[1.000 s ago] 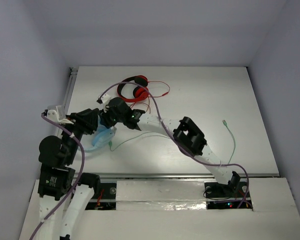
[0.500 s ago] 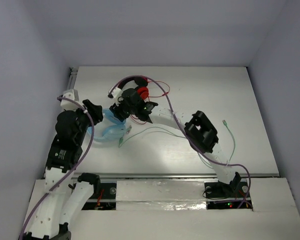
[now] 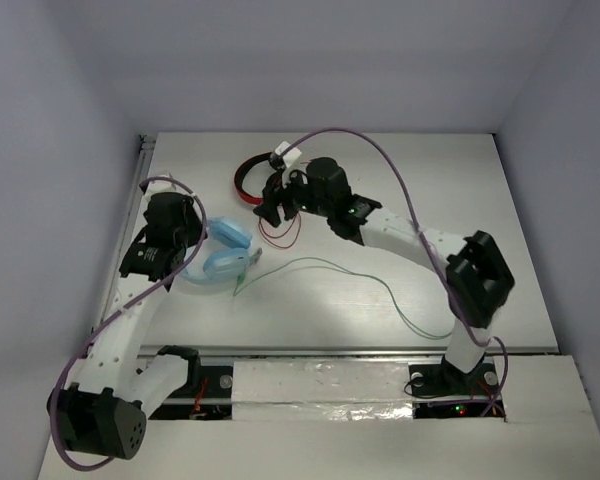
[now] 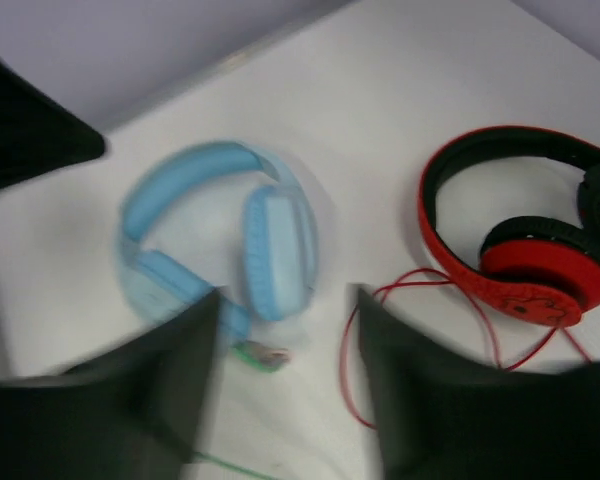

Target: Wrap the headphones

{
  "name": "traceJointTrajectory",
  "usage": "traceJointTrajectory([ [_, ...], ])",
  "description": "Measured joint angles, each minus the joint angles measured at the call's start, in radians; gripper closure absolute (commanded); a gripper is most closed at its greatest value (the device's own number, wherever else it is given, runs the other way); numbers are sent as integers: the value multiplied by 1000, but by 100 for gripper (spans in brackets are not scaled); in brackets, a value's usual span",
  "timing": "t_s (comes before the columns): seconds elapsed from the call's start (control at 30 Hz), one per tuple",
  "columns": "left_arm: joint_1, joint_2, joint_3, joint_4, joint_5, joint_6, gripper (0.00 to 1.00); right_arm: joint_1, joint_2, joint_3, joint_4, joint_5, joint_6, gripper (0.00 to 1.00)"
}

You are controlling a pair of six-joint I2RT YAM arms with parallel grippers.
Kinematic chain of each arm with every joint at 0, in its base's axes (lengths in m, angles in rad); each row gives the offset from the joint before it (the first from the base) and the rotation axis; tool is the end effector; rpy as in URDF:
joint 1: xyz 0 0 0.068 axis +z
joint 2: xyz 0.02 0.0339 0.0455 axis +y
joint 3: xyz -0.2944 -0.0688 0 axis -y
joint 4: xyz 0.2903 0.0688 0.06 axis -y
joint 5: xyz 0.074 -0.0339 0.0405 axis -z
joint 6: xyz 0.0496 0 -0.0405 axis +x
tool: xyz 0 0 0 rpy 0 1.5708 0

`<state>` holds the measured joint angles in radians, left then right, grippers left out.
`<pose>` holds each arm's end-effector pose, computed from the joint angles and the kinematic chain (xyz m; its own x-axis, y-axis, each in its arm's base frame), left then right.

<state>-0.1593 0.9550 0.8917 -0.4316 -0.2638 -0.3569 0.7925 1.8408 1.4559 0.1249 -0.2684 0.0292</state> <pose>0.2496 -0.0270 0.3375 -0.4137 -0.2751 -0.8678 -0.2326 0.9535 -0.1914 0.3472 0.3709 0.3125 -0.2057 -0.1686 -0.9640 -0.8609 0.4996 0.0964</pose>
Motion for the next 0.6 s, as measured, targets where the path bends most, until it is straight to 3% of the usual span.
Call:
traceJointTrajectory([
  [0.1,28,29,0,3,-4,11,93,8,-150,-132,83,14,62,100],
  [0.13,43,40,0,6,0,12,98,11,-202,-177,104,24,84,100],
  [0.2,90,81,0,13,19,13,95,14,-294,-245,127,43,119,100],
  [0.3,157,180,0,19,28,17,61,14,-426,-323,156,96,143,88],
  [0.33,172,216,0,19,28,17,39,14,-461,-336,158,114,148,75],
  [0.4,185,272,0,10,19,21,21,13,-526,-344,155,146,153,60],
  [0.43,187,292,0,4,14,17,15,13,-553,-344,159,159,153,49],
  [0.47,191,307,0,0,8,16,15,14,-575,-344,160,168,156,46],
  [0.6,213,349,2,-5,2,17,15,14,-632,-344,167,198,151,43],
])
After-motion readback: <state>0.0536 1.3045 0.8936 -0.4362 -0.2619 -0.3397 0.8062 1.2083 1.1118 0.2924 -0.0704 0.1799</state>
